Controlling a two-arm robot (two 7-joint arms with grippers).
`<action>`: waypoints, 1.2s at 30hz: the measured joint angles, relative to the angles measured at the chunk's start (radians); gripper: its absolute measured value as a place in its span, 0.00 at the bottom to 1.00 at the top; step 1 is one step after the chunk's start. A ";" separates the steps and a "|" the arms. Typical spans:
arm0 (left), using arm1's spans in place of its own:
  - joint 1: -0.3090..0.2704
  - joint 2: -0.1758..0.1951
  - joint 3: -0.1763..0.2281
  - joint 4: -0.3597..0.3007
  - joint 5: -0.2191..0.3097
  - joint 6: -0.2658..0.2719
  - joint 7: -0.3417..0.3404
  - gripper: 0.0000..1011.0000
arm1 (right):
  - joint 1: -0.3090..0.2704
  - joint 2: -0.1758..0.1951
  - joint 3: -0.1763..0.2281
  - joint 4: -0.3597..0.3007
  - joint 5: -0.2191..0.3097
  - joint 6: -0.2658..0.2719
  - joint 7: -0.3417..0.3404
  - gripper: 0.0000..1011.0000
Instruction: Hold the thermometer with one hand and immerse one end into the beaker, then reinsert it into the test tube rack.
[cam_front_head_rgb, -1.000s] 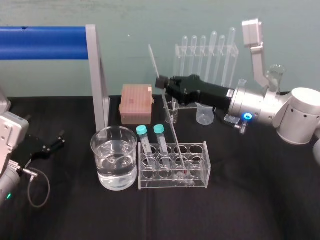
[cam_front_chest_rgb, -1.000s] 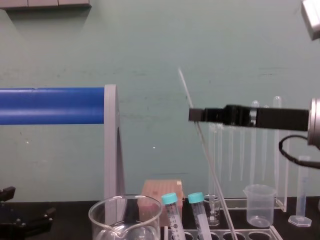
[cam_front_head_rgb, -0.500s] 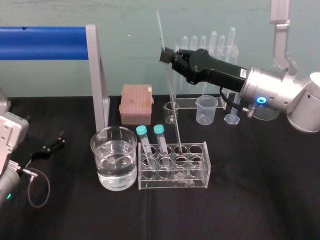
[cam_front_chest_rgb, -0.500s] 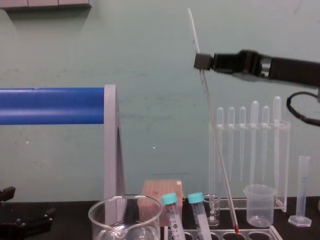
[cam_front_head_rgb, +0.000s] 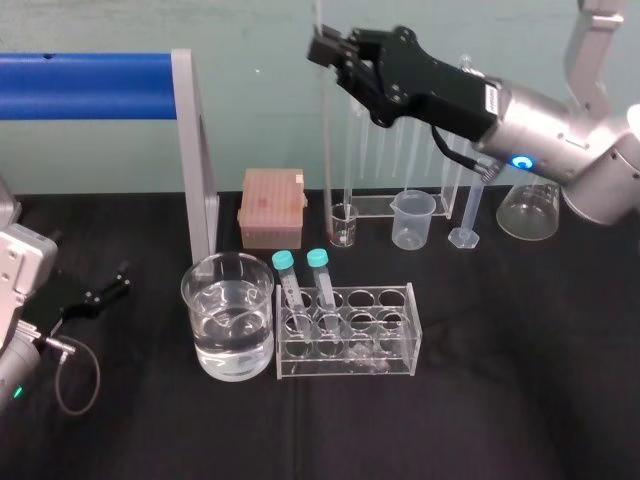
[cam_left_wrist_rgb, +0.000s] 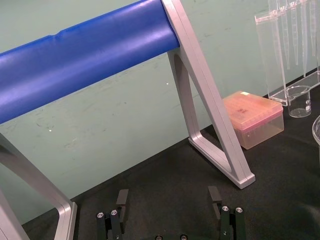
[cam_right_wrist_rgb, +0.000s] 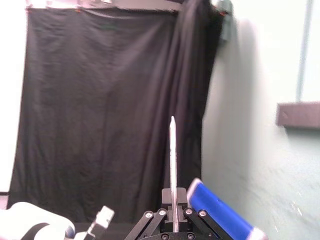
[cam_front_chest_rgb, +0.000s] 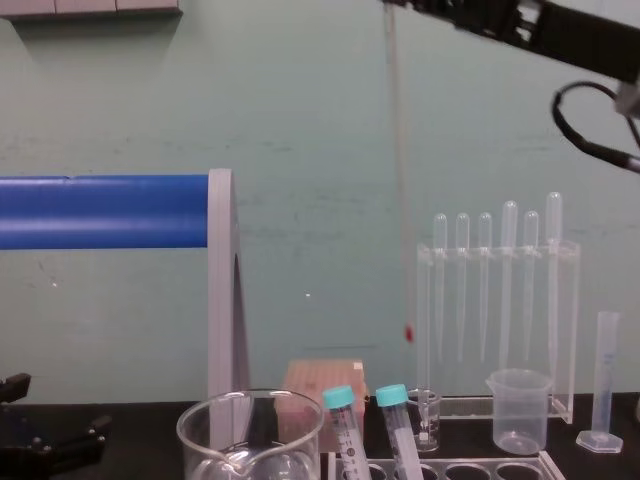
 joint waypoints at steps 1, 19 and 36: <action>0.000 0.000 0.000 0.000 0.000 0.000 0.000 1.00 | 0.017 -0.018 -0.006 0.016 -0.005 -0.018 0.022 0.05; 0.000 0.000 0.000 0.000 0.000 0.000 0.000 1.00 | 0.114 -0.207 -0.075 0.239 0.035 -0.018 0.147 0.05; 0.000 0.000 0.000 0.000 0.000 0.000 0.000 1.00 | 0.143 -0.297 -0.094 0.454 0.006 -0.064 0.225 0.05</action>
